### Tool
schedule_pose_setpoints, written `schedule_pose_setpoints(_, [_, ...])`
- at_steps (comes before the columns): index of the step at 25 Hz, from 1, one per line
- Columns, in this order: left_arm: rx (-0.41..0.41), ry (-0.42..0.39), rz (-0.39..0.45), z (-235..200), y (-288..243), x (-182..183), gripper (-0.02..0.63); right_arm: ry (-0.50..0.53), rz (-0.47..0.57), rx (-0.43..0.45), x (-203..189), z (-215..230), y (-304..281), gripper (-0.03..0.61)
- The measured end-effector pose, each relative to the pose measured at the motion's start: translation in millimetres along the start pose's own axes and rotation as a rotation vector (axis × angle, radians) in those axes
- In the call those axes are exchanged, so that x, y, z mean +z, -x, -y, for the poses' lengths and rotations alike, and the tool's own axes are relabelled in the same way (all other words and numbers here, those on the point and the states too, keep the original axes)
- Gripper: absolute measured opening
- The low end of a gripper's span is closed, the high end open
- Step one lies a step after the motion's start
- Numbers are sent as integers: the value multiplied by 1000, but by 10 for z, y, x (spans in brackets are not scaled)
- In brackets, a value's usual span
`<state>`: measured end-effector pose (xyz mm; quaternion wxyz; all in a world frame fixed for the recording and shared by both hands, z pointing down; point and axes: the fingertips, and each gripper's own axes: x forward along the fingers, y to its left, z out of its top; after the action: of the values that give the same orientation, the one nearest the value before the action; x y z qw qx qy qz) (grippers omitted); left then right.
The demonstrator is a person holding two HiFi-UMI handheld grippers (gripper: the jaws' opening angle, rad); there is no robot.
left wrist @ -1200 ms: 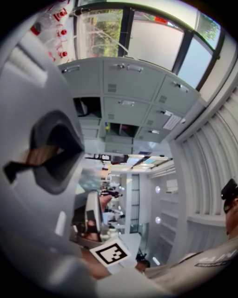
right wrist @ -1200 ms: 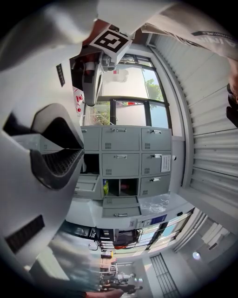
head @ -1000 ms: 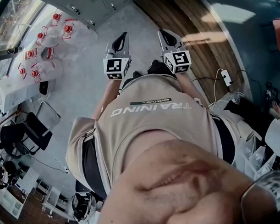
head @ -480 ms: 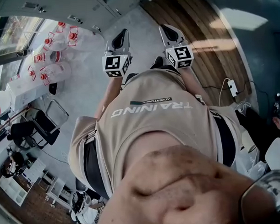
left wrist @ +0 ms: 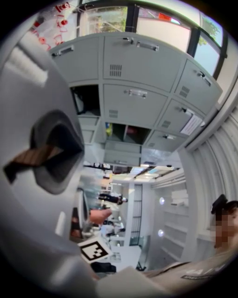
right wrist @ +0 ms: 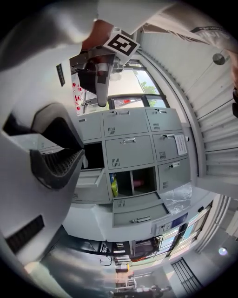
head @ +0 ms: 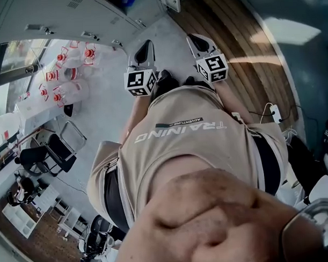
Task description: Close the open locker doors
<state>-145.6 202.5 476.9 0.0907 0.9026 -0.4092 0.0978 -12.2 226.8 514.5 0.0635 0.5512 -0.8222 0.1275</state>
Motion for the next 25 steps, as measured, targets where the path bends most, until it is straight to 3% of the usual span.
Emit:
schedule_pose_setpoints(5, [-11,-1,-22,-298,-300,-29,-2,80,6,25,222,63,-400,15])
schedule_pose_setpoints(9, [-46,24,-35,-600,-666,3,-2,36,-21,-16,317,226,-698,15])
schedule_pose_setpoints(14, [-117,-21,11,-996,-1233,351,-2,-34,-41,-83,437,576,-1148,15])
schedule_pose_setpoints(18, [-179,-44,12,-1151,-1531,384,-2,-59,-54,-156,426,808,-1427,15])
schedule_pose_setpoints(21, [-184,-33,-21,-1267,-1666,330,-2,-83,-60,-190,431,901,-1538,15])
schedule_pose_setpoints(25, [-172,-14,-34,-1383,-1913,311,-2,-48,-87,-166,428,1117,-1751,15])
